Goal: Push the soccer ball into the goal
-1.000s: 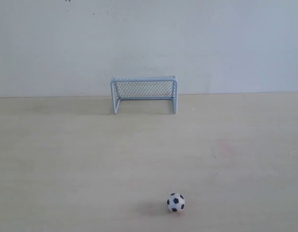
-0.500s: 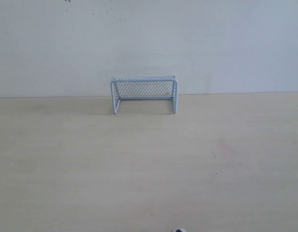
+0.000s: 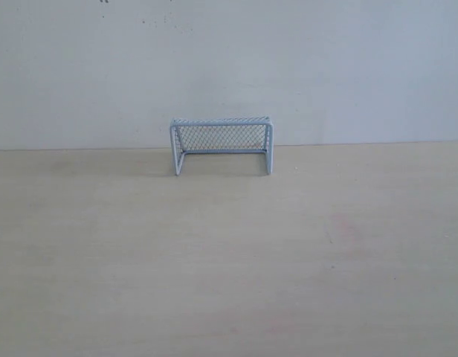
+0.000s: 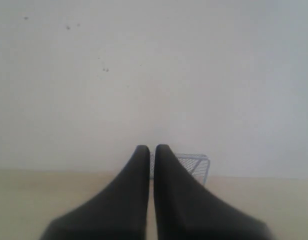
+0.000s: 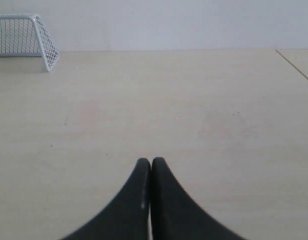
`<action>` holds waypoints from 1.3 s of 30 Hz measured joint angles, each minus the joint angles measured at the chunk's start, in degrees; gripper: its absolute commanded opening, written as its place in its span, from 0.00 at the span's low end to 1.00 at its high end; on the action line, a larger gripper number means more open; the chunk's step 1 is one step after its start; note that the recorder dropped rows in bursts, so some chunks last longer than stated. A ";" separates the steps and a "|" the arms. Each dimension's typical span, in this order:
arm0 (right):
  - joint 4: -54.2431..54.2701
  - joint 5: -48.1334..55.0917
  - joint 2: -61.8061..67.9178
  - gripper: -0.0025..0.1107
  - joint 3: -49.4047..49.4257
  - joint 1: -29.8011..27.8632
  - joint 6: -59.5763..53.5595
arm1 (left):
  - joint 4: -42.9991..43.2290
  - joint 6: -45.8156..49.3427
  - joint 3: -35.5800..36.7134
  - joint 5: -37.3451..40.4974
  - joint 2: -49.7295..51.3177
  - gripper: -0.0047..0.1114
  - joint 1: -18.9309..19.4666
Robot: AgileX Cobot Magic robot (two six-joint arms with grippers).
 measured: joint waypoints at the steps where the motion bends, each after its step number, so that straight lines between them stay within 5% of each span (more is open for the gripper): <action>1: 0.00 0.00 0.00 0.02 0.00 0.00 0.00 | 0.00 -0.53 2.02 -1.74 -0.11 0.08 0.90; 10: 0.00 0.00 0.00 0.02 0.00 0.00 0.00 | 3.19 -2.61 15.01 -10.70 -0.20 0.08 6.24; 18: 0.00 -0.10 0.00 0.02 0.00 0.00 0.00 | 7.59 -2.81 19.38 -15.68 -0.20 0.08 6.77; 39: 0.00 -0.20 0.00 0.02 0.00 0.00 0.00 | 11.77 -2.95 19.38 -2.98 -0.20 0.08 6.77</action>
